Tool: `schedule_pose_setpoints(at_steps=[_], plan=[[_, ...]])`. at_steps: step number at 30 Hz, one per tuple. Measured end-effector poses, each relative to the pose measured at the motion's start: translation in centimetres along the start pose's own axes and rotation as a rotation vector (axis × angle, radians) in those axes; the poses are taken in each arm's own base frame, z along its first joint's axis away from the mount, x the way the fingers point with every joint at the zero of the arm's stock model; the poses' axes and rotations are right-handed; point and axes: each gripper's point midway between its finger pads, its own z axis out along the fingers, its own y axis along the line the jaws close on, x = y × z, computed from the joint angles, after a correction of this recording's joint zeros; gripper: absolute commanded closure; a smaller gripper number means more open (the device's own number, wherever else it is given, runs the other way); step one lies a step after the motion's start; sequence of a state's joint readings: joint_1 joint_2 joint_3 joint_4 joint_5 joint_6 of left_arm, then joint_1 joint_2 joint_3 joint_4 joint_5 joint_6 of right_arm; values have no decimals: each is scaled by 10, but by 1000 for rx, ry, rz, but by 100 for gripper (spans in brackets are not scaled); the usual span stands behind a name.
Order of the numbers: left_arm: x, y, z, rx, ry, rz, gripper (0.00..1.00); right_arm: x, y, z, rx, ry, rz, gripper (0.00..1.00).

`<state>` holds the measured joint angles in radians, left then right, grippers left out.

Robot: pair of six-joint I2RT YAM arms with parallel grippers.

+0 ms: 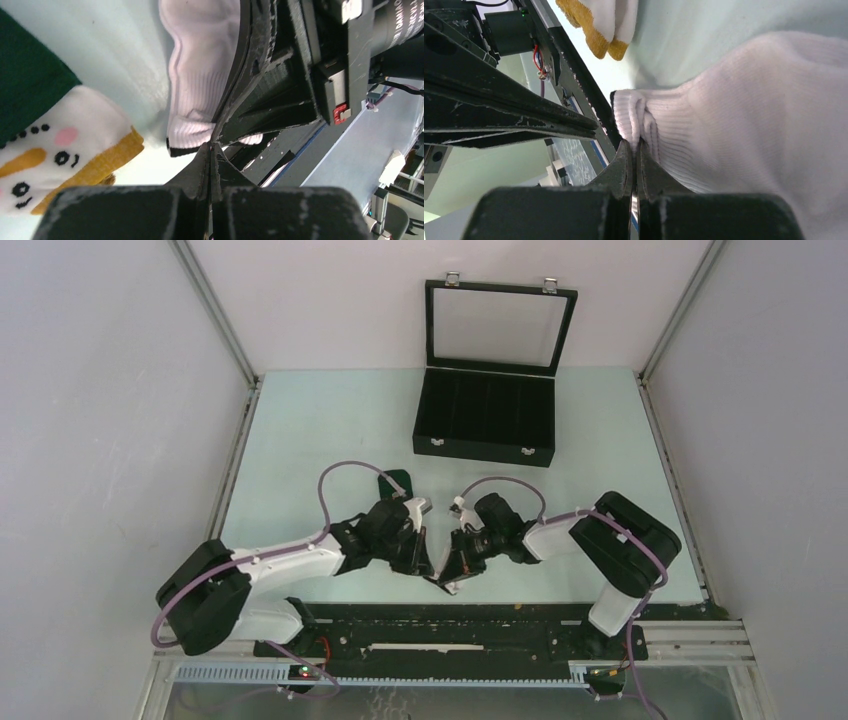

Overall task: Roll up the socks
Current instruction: Roll a pair of socks at the center of the board.

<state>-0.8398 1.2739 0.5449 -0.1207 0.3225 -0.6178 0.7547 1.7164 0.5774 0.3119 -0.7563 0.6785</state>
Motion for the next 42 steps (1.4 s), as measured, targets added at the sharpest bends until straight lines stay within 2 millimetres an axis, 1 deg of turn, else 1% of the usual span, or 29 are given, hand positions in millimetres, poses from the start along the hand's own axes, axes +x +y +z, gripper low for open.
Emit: schedule_pose_setpoints(at_steps=[5, 14, 18, 24, 30, 38, 42], plan=[[-8, -8, 4, 9, 2, 18, 100, 2, -2, -3, 11, -28, 20, 100], [-8, -15, 11, 10, 32, 36, 100, 4, -5, -7, 20, -75, 45, 100], [-3, -12, 15, -8, 64, 31, 100, 4, -7, -8, 20, -95, 53, 100], [7, -3, 19, -47, 105, 15, 100, 5, -8, -10, 26, -119, 61, 100], [5, -2, 22, -62, 115, 10, 100, 5, -8, -10, 34, -131, 55, 100], [1, -2, 30, -72, 130, 5, 100, 5, -7, -9, 59, -149, 44, 88], [0, -3, 32, -74, 134, 4, 100, 4, -7, -11, 83, -165, 36, 76]])
